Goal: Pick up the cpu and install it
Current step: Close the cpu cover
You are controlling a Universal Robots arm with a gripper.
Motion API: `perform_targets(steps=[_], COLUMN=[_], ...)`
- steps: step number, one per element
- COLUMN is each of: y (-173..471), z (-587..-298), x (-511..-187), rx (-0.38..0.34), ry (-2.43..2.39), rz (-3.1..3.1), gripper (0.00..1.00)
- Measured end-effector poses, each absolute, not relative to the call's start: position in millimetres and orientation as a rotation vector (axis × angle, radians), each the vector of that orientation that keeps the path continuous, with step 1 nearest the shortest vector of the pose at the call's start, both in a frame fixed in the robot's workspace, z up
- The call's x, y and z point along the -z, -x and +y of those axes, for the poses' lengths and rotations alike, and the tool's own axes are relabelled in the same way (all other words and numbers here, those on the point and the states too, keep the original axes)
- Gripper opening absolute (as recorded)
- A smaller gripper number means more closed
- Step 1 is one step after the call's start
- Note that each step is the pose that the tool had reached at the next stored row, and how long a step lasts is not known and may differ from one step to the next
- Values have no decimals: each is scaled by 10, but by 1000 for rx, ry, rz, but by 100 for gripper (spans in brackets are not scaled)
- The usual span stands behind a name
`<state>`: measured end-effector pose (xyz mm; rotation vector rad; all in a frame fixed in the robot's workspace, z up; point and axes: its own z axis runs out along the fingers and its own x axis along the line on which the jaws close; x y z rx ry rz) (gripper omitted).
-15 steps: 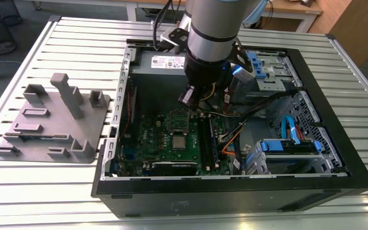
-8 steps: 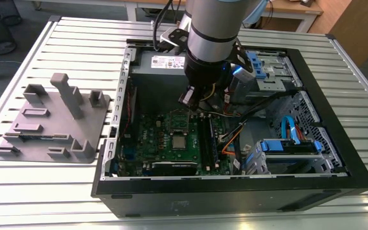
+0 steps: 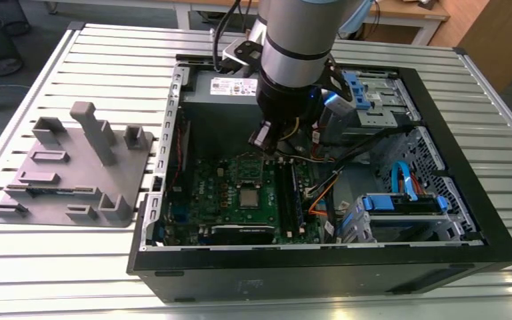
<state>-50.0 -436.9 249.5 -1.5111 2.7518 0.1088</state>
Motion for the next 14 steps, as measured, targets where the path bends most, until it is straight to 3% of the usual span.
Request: perform_targets(steps=[14], y=[500], z=[-4372], x=[-2511], rx=[-108], ry=[1513], rz=[2751], gripper=[11])
